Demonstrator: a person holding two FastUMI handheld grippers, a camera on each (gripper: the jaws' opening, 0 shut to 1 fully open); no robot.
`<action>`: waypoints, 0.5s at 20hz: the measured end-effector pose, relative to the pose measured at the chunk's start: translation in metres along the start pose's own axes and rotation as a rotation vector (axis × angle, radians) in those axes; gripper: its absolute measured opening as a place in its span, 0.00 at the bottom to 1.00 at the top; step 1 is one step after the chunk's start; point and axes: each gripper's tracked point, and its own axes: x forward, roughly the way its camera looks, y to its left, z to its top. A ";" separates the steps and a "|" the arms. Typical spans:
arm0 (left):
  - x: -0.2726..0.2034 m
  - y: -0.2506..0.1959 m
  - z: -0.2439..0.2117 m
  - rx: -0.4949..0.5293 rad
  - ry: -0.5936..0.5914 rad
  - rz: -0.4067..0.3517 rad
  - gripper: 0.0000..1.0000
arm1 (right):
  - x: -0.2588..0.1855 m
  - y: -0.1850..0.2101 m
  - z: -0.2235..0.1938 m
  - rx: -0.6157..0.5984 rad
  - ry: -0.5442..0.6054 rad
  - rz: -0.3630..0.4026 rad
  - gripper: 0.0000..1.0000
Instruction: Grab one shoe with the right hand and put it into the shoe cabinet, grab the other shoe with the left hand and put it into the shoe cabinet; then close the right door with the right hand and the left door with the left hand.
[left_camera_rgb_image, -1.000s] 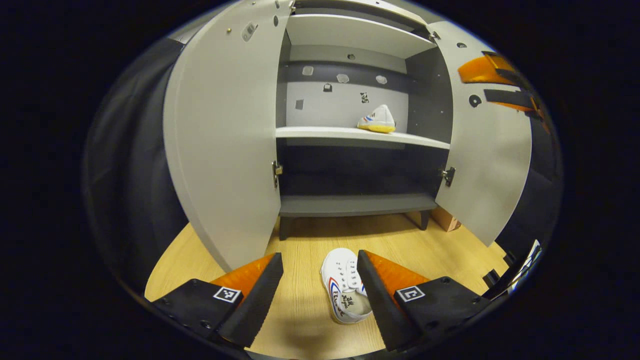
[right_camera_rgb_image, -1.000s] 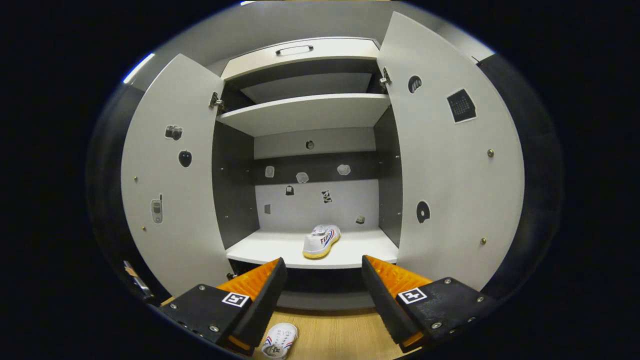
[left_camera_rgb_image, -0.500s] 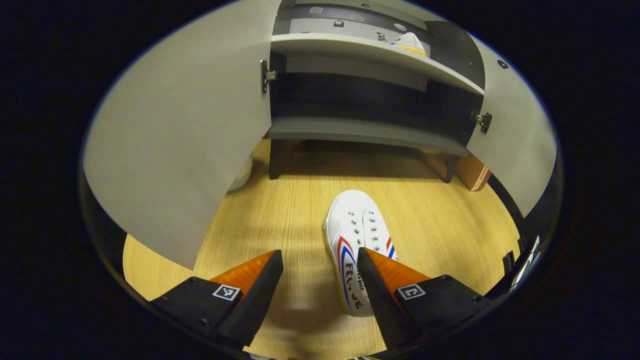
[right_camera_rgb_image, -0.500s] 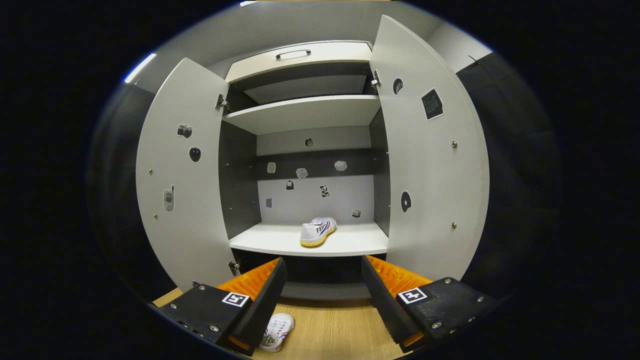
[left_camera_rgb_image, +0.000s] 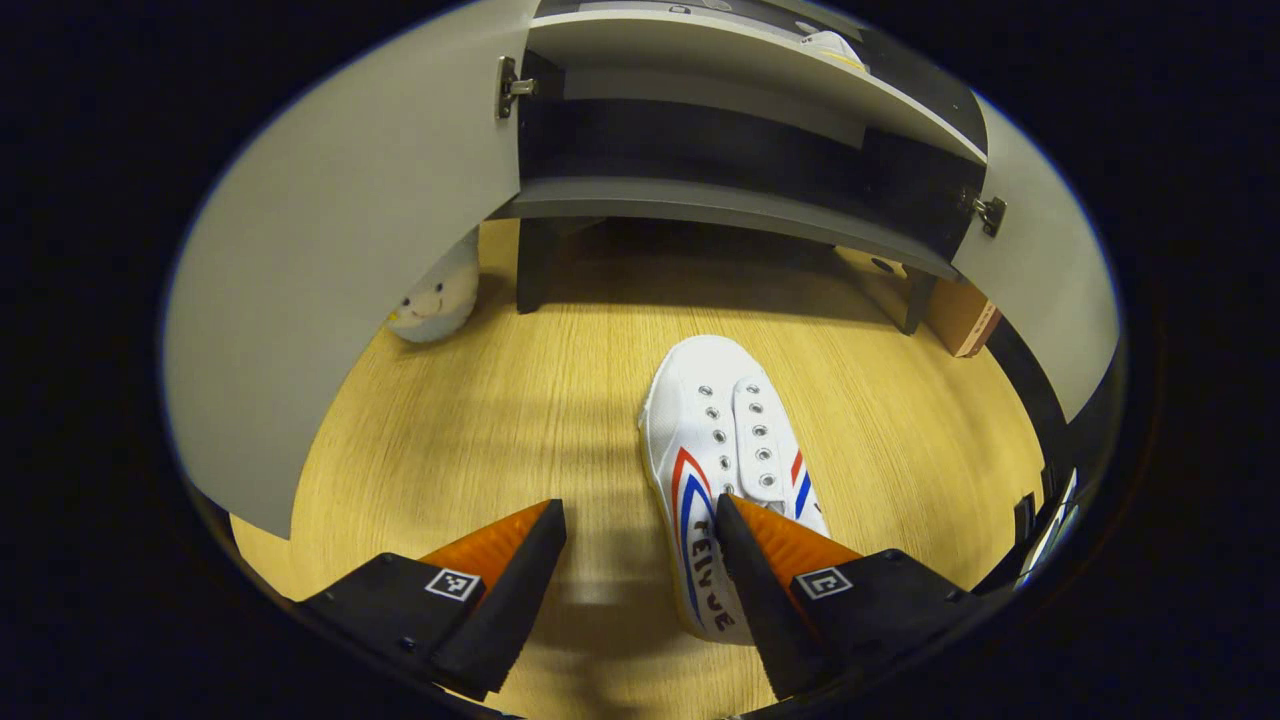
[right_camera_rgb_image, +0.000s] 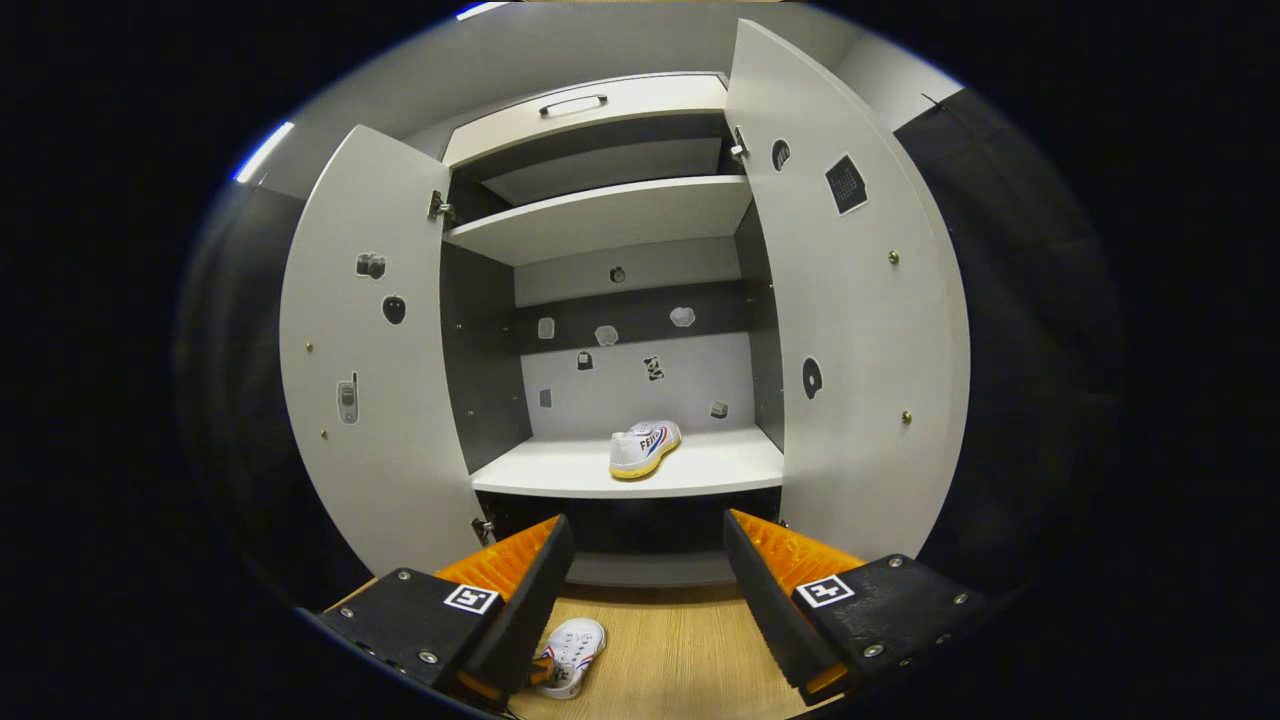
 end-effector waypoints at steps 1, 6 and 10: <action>0.002 -0.002 -0.006 0.014 0.017 0.008 0.98 | -0.001 0.000 0.000 -0.003 0.000 -0.001 0.92; 0.006 -0.023 -0.011 0.025 0.033 -0.034 0.67 | -0.006 -0.009 -0.004 -0.002 0.005 -0.019 0.92; 0.007 -0.014 -0.008 0.124 0.084 0.041 0.12 | -0.010 -0.017 -0.010 0.017 0.019 -0.033 0.92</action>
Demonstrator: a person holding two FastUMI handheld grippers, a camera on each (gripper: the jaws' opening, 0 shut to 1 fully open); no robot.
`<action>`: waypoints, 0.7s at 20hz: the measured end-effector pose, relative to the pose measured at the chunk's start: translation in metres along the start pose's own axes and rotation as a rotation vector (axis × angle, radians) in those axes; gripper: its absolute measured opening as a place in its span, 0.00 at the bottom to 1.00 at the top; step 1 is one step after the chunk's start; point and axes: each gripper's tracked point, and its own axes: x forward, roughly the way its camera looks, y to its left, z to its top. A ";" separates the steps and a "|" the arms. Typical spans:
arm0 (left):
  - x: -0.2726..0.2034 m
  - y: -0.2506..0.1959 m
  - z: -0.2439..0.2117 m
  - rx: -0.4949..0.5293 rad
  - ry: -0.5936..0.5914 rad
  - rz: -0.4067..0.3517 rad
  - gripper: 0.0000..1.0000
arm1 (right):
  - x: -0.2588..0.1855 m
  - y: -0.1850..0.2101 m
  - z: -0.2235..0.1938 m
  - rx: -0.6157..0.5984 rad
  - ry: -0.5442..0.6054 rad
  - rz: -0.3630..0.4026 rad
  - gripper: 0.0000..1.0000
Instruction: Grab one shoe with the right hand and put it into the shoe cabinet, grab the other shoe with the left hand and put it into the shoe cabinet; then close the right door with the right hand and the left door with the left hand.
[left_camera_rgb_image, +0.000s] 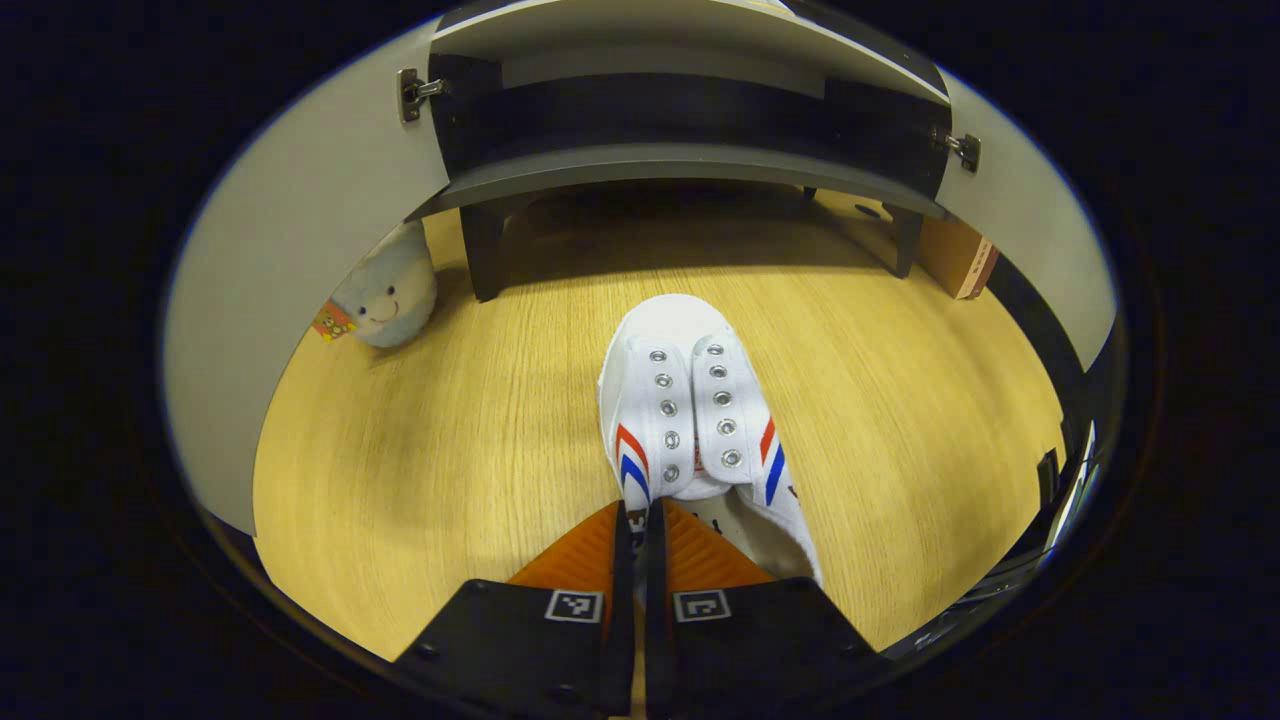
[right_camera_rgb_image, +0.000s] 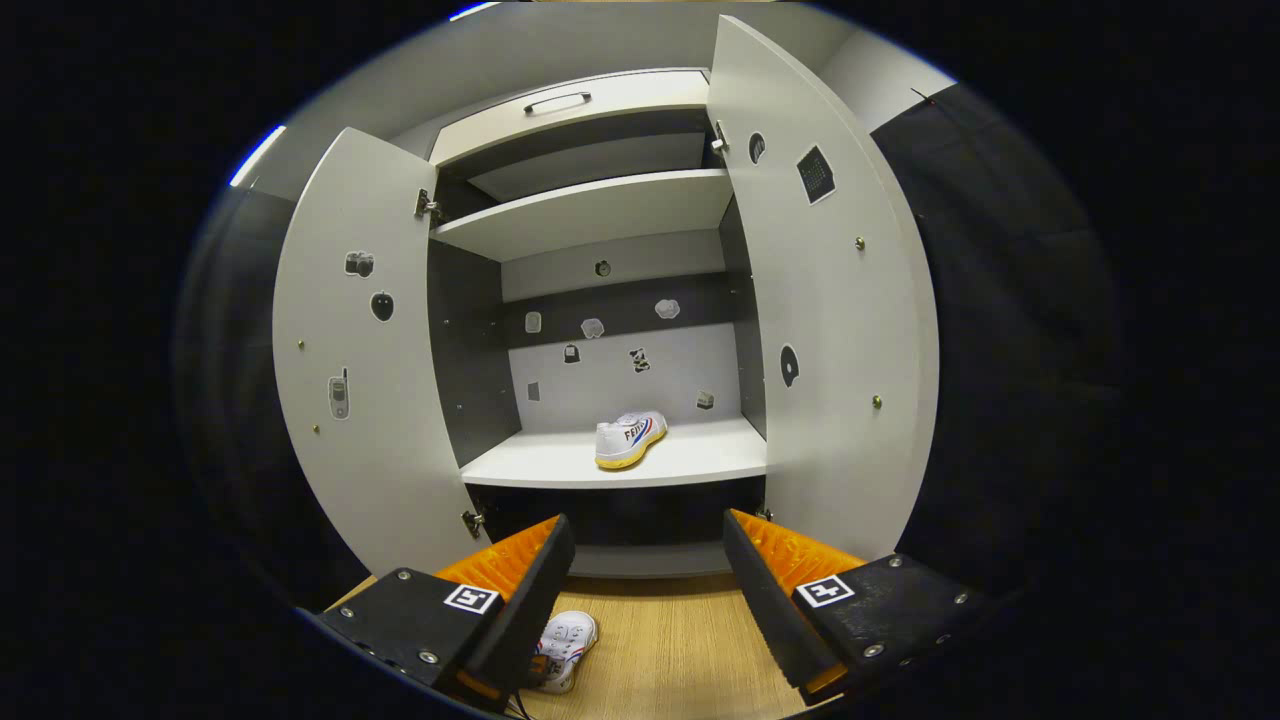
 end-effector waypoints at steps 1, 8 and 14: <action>-0.001 0.001 0.004 -0.002 0.003 0.000 0.08 | -0.001 -0.001 -0.001 0.002 0.002 -0.004 0.92; -0.019 0.012 0.014 -0.004 -0.012 -0.036 0.06 | -0.006 0.000 -0.002 0.016 -0.001 0.010 0.93; -0.080 0.011 0.050 -0.058 -0.075 -0.086 0.06 | -0.008 0.013 -0.009 0.019 0.003 0.047 0.93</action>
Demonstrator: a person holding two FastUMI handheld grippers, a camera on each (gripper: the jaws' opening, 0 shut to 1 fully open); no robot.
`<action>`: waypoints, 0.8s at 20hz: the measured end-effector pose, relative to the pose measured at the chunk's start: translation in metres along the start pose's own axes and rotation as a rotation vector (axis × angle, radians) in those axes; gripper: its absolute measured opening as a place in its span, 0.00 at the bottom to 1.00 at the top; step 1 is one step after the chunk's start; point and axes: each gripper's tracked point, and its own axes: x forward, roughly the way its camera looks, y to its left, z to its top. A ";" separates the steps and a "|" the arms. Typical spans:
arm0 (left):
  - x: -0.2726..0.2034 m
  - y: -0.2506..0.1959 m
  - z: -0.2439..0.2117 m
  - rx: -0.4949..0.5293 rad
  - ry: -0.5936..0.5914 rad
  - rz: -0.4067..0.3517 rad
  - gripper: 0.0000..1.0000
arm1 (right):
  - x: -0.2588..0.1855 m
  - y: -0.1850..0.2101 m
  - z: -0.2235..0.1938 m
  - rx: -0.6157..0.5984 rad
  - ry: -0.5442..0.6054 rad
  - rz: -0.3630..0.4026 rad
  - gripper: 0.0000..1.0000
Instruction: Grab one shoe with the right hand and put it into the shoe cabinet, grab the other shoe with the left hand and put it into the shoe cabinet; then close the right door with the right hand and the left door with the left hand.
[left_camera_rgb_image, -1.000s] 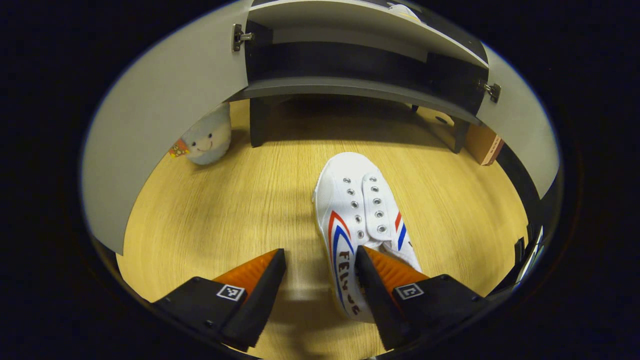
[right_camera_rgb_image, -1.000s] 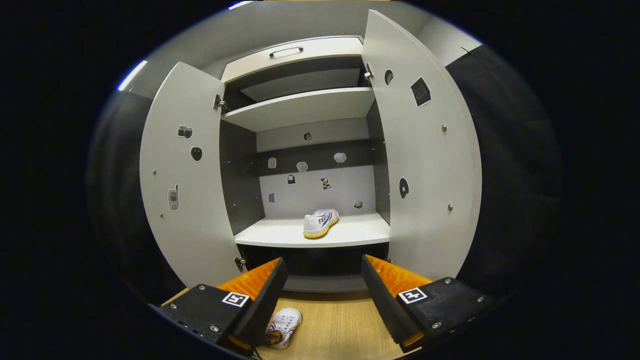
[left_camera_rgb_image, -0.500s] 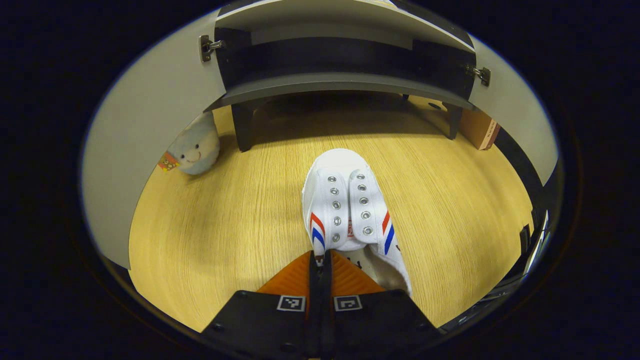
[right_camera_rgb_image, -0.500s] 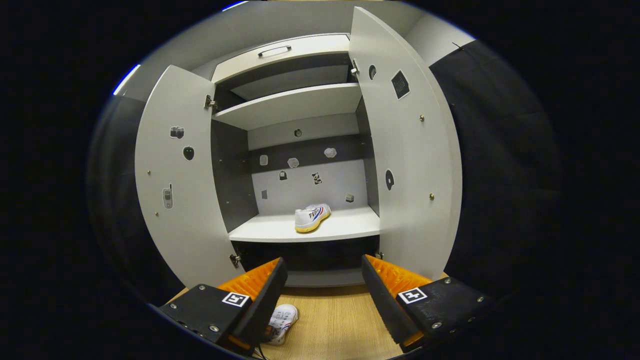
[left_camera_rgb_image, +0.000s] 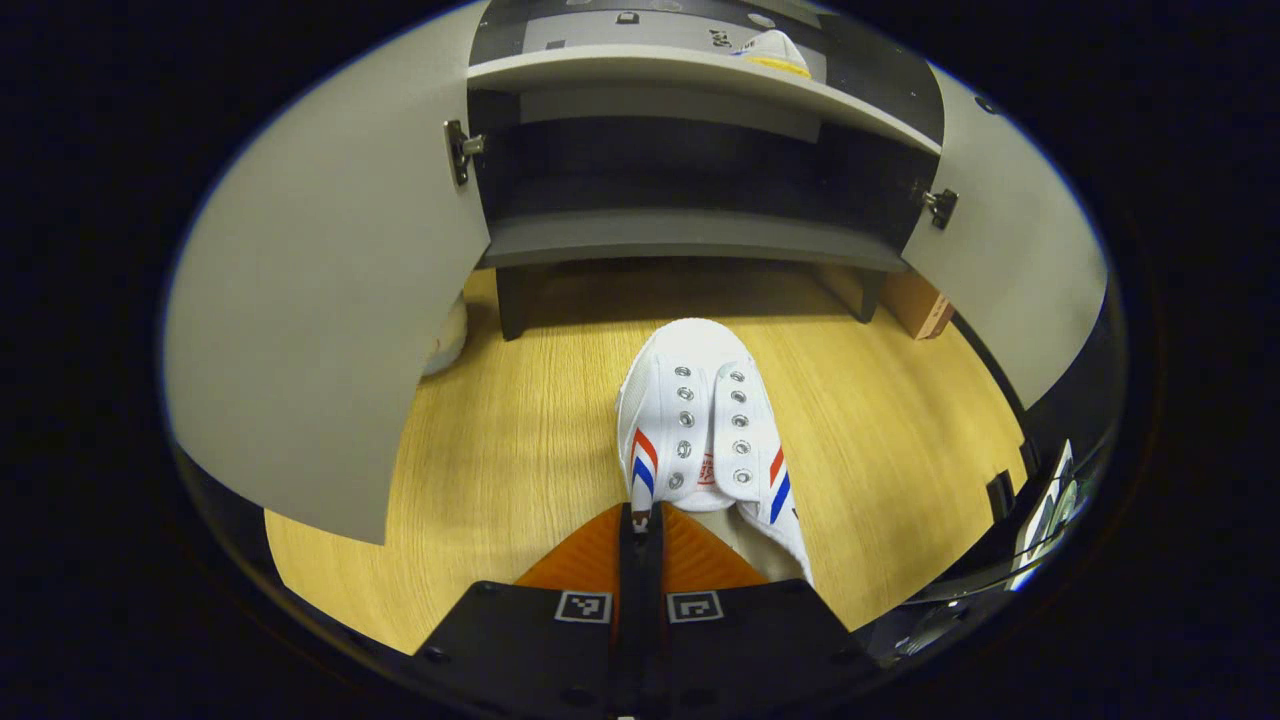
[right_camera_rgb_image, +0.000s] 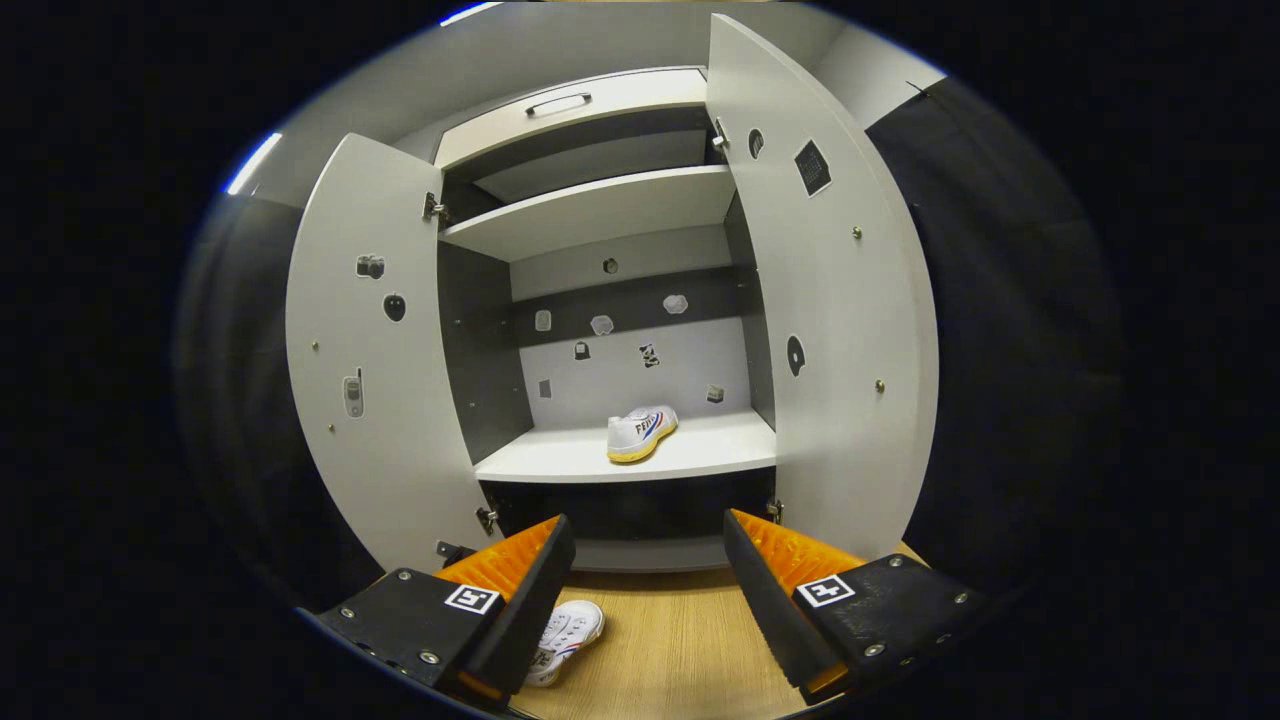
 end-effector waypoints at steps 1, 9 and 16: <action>-0.012 -0.002 0.011 -0.004 -0.007 -0.012 0.06 | 0.000 0.001 -0.002 0.001 0.001 0.004 0.93; -0.108 -0.008 0.096 0.045 -0.121 -0.081 0.06 | -0.001 0.003 -0.014 0.006 0.007 0.011 0.92; -0.145 -0.023 0.186 0.036 -0.234 -0.128 0.06 | -0.002 -0.010 -0.012 0.004 0.003 -0.001 0.92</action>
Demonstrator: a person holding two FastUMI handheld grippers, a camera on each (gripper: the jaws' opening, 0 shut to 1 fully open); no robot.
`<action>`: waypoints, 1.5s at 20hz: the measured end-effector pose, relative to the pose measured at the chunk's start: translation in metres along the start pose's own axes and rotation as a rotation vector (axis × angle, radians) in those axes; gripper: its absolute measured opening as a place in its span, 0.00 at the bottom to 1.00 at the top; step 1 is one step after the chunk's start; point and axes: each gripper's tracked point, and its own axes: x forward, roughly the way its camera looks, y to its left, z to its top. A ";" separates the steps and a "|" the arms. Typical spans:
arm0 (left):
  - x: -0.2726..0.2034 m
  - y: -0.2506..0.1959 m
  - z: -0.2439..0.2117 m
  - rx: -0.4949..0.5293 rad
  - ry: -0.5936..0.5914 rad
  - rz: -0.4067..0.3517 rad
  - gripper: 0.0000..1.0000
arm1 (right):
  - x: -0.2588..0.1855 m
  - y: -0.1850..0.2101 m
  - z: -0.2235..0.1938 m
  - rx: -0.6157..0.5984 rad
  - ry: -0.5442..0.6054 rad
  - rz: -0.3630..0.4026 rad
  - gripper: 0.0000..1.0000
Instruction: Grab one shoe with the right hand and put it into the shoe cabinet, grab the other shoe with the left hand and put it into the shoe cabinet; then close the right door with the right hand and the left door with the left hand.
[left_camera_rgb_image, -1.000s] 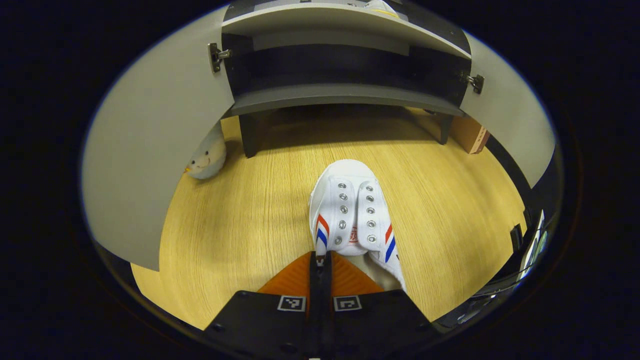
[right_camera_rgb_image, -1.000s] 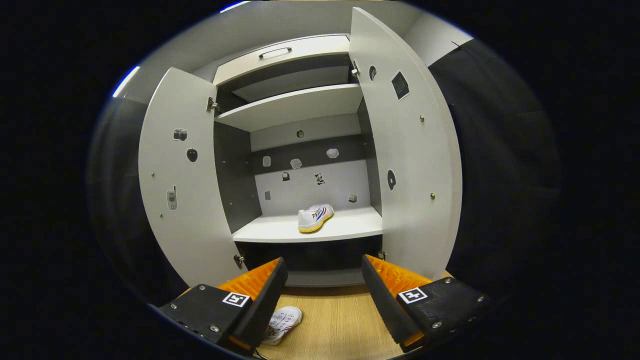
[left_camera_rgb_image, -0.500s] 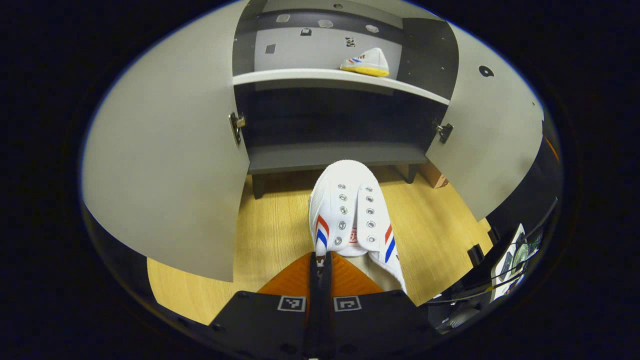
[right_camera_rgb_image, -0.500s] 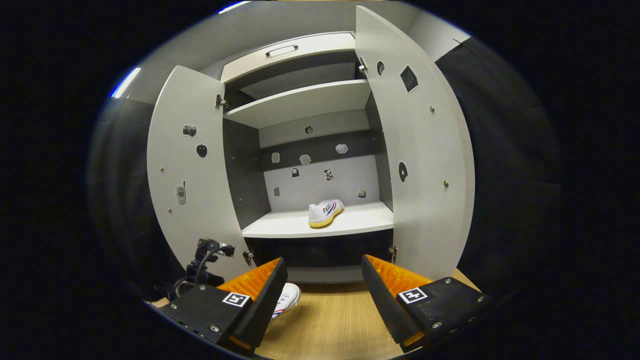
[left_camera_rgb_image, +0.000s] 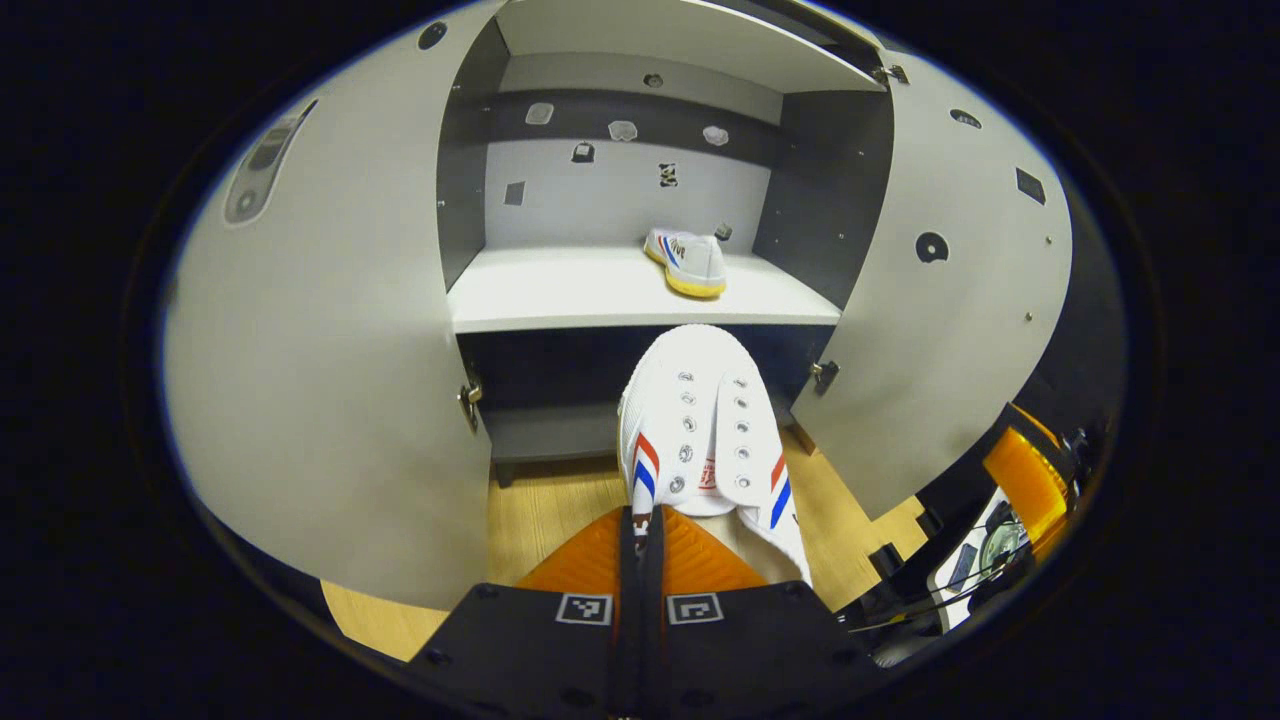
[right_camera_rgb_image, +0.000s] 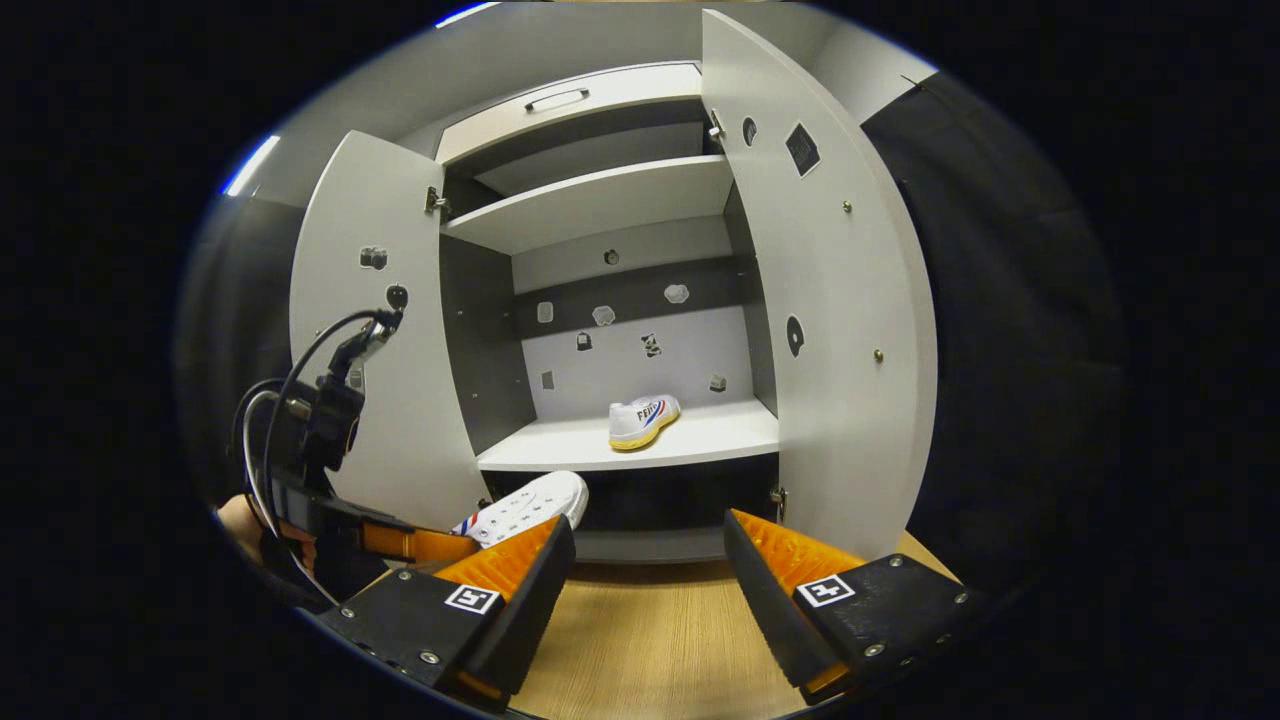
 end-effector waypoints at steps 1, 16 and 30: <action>0.000 0.001 0.012 -0.001 -0.015 0.004 0.06 | 0.000 -0.004 0.001 -0.004 -0.004 -0.008 0.92; 0.126 0.064 0.187 0.009 -0.064 0.159 0.06 | 0.014 -0.007 0.006 -0.007 -0.004 -0.004 0.92; 0.201 0.097 0.181 -0.022 0.039 0.208 0.08 | 0.015 -0.012 0.008 -0.023 0.017 -0.023 0.92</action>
